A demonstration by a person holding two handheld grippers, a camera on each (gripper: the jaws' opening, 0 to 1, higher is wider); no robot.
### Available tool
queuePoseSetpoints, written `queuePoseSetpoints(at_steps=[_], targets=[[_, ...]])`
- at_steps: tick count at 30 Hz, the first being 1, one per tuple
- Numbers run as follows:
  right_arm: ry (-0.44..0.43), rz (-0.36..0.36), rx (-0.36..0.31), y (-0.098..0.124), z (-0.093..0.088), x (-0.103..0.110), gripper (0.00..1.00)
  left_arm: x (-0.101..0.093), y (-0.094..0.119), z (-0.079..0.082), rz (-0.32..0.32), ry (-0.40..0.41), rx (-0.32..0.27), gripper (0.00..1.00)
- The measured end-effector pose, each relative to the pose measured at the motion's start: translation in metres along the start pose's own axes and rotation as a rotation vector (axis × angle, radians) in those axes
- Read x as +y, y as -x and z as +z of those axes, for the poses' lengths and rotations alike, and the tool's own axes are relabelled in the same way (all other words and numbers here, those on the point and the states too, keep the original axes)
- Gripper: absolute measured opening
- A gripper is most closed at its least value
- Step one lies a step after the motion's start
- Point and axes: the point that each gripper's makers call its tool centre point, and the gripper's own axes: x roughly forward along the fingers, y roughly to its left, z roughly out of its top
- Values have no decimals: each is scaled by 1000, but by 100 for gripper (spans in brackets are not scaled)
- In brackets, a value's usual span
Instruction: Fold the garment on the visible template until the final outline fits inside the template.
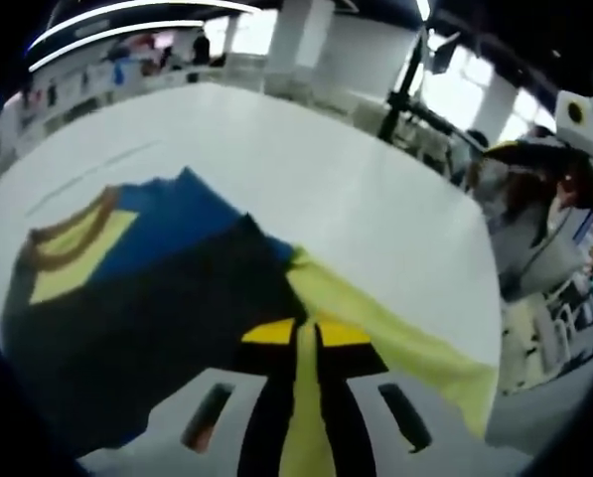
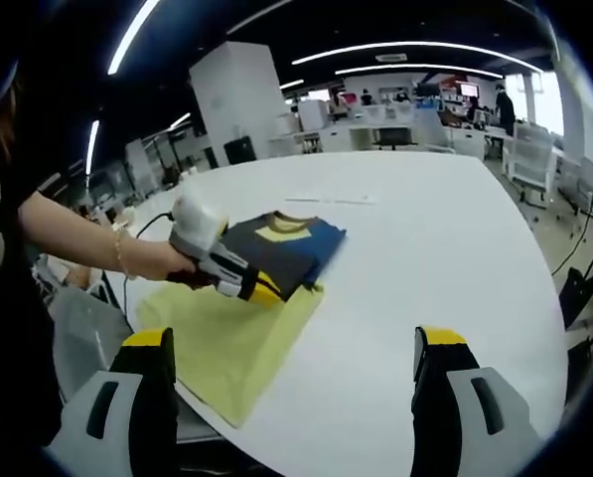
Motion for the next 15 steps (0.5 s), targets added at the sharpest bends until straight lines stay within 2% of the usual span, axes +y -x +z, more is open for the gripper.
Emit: queuePoseSetpoints(at_steps=[6,15], targets=[[7,1,-17,3,6,6,100,2,13,5,4,-11,-8,9],[28,12,-43,6,15,23,100,6,45,1,29,-20,-15,18]])
